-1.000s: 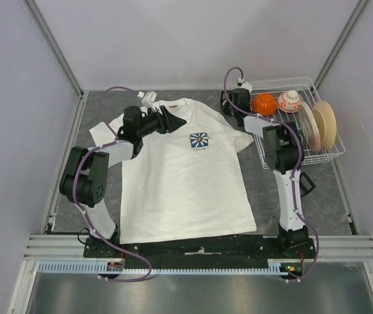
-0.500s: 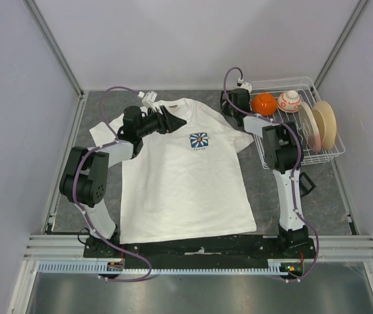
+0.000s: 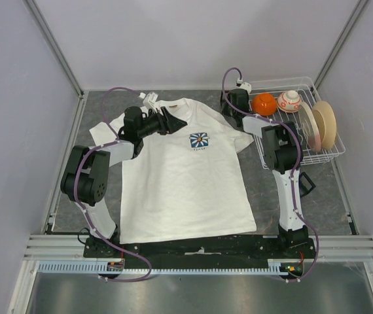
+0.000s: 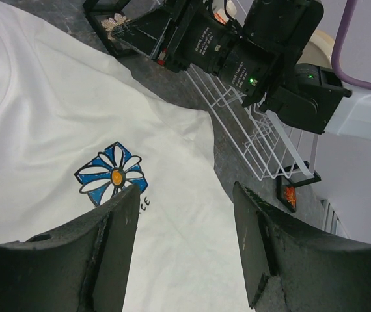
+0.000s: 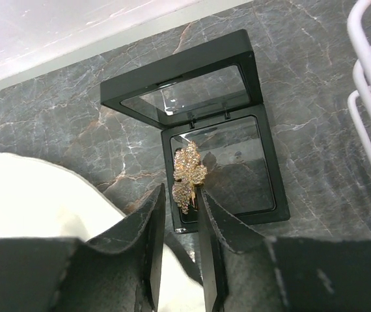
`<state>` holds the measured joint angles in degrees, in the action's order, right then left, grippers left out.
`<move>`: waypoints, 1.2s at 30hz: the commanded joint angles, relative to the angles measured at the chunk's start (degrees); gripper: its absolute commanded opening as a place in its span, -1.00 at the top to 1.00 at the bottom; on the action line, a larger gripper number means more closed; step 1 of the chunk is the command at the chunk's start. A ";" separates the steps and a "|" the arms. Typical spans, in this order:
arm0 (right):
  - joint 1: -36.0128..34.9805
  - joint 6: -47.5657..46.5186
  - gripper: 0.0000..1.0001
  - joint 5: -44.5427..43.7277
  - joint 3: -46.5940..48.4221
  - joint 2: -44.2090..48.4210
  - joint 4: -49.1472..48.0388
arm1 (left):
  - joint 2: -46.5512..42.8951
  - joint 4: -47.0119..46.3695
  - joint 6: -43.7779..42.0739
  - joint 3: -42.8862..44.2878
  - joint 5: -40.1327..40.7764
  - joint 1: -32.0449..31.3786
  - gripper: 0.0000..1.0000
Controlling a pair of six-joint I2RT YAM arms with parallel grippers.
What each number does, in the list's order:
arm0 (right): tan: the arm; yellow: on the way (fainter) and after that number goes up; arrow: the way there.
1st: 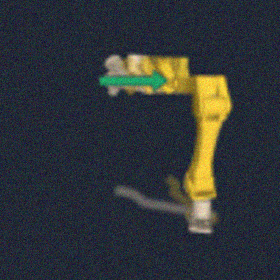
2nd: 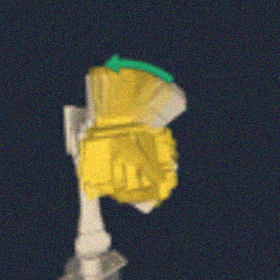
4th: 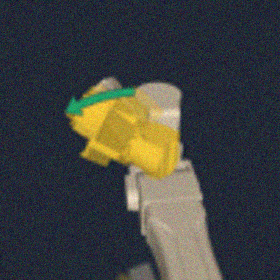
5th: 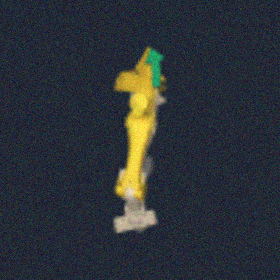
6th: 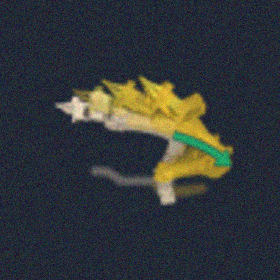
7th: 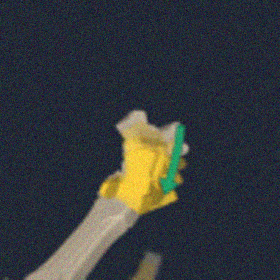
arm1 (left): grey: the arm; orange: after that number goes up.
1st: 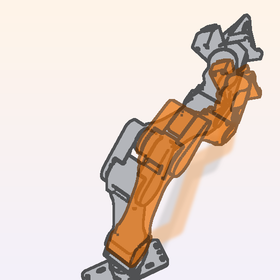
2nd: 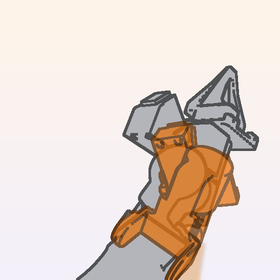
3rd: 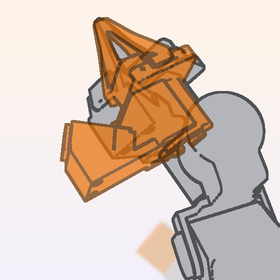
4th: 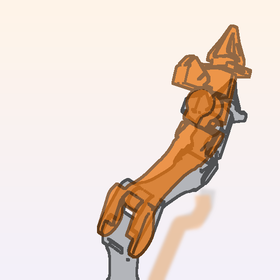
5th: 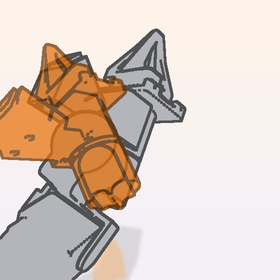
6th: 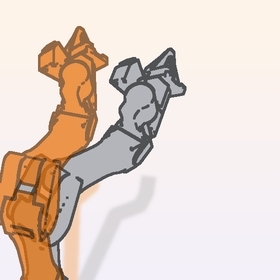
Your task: Remove the brooch from the garment
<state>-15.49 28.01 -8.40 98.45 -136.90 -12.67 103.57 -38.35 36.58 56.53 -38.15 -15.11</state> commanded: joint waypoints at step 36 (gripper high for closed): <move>-12.82 -13.43 -0.17 -13.76 -9.22 45.46 31.99 | -27.25 10.29 4.29 -3.09 -1.23 -1.40 -0.35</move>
<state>-28.82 14.55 -25.23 91.31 -106.10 7.14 90.28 -31.75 38.39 54.17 -39.42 -15.25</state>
